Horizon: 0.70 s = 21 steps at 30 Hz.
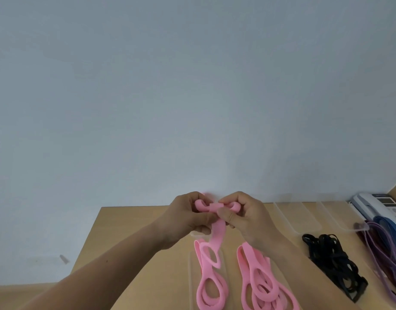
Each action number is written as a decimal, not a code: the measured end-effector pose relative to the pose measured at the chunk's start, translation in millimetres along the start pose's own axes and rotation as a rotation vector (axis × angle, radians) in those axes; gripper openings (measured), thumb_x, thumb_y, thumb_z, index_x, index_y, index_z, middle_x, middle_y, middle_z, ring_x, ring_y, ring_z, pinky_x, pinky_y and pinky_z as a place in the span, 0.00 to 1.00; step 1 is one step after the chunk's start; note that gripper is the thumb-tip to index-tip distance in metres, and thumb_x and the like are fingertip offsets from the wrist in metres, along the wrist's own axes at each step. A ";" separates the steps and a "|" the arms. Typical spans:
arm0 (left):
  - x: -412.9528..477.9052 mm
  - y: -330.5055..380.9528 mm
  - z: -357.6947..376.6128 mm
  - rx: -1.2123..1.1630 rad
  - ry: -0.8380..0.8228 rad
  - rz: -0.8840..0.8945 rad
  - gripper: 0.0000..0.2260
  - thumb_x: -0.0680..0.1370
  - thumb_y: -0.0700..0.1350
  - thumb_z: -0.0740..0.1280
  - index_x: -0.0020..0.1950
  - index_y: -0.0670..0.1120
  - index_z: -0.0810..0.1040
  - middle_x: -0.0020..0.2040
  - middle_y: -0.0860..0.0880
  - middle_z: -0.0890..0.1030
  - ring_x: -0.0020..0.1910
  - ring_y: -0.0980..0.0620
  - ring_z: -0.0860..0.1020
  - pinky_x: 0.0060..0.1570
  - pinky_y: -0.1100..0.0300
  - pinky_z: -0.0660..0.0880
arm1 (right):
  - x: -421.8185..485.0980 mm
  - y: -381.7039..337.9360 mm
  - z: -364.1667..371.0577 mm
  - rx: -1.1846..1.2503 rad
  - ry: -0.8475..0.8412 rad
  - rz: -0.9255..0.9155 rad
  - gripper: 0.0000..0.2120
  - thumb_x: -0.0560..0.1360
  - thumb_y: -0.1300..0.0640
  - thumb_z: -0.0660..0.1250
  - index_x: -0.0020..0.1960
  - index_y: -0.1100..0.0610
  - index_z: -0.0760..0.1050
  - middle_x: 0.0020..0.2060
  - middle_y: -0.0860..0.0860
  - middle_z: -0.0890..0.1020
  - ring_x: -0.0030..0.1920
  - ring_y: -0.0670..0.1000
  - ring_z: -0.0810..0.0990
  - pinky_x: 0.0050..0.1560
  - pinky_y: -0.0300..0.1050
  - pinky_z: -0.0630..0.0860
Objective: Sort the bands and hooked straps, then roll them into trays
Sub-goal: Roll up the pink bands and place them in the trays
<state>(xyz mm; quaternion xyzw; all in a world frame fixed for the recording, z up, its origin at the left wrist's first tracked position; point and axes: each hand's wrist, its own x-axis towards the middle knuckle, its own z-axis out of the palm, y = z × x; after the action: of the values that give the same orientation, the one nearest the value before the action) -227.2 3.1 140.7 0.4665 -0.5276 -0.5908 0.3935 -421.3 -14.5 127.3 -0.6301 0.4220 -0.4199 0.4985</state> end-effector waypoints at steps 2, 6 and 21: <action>-2.2 0.3 -3.2 0.031 -0.010 -0.023 0.14 0.75 0.37 0.74 0.56 0.33 0.74 0.47 0.38 0.85 0.42 0.44 0.83 0.47 0.50 0.80 | 0.6 -0.2 2.2 -0.039 -0.007 -0.018 0.10 0.73 0.60 0.74 0.45 0.45 0.82 0.37 0.44 0.83 0.38 0.45 0.81 0.42 0.40 0.80; -7.5 4.5 -7.2 -0.017 -0.032 -0.049 0.13 0.74 0.37 0.73 0.54 0.36 0.73 0.49 0.33 0.83 0.43 0.39 0.81 0.46 0.47 0.80 | 0.1 -2.5 7.6 -0.003 -0.033 -0.060 0.13 0.73 0.63 0.74 0.46 0.45 0.83 0.44 0.42 0.84 0.46 0.45 0.83 0.47 0.39 0.79; -13.2 -2.8 -8.3 -0.095 -0.042 -0.010 0.16 0.76 0.41 0.73 0.56 0.35 0.72 0.52 0.30 0.82 0.53 0.27 0.80 0.55 0.36 0.75 | -2.8 2.5 14.5 0.096 -0.066 -0.016 0.14 0.73 0.69 0.72 0.50 0.52 0.82 0.40 0.50 0.83 0.33 0.53 0.80 0.35 0.44 0.79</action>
<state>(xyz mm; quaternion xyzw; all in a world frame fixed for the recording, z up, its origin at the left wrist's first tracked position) -215.7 14.0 139.6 0.4374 -0.5048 -0.6270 0.4009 -408.7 -8.2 122.3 -0.6223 0.3795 -0.4226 0.5386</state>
